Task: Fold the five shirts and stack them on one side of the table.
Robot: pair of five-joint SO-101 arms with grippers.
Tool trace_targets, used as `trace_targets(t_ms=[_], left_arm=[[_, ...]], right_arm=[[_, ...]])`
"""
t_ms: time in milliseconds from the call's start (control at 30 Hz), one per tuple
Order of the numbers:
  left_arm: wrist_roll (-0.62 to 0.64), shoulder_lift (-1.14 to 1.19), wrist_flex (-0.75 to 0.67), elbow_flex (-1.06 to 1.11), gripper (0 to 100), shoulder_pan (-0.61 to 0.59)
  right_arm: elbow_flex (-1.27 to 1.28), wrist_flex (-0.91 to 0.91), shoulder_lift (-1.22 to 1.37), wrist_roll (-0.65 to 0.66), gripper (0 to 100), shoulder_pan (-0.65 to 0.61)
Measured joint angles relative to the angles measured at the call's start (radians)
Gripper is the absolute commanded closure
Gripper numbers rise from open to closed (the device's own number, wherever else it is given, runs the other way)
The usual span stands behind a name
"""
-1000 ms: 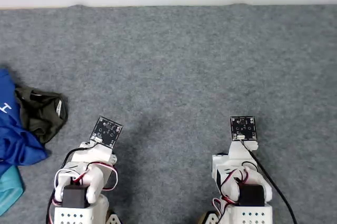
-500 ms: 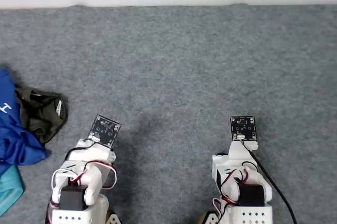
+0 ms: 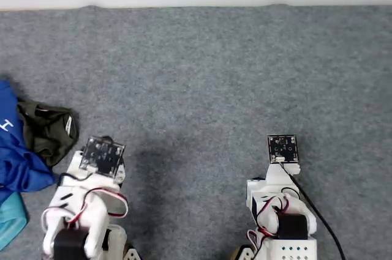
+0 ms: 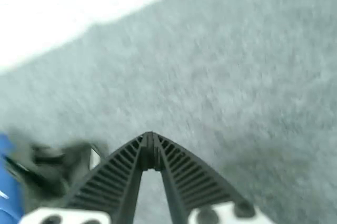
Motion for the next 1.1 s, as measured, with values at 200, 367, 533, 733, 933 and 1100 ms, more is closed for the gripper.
trace_targets(t_ms=[200,367,533,733,933,1100], left_arm=[[-0.081,0.166,0.000,-0.213,100,0.000],[0.063,0.462,0.000,-0.463,100,0.000],[0.229,0.778,0.091,-0.755,100,0.000],[0.327,1.080,0.273,-1.028,100,-0.146],[0.377,1.313,0.339,-1.224,100,-0.322],[0.232,1.447,0.376,-1.290,100,-0.333]], right_arm=[[0.000,0.000,0.000,0.000,98.7,0.000],[0.000,0.000,0.000,0.000,98.7,0.000],[0.000,0.000,0.000,0.000,98.7,0.000],[0.000,0.000,0.000,0.000,98.7,0.000],[0.000,0.000,0.000,0.000,98.7,0.000],[0.000,0.000,0.000,0.000,98.7,0.000]])
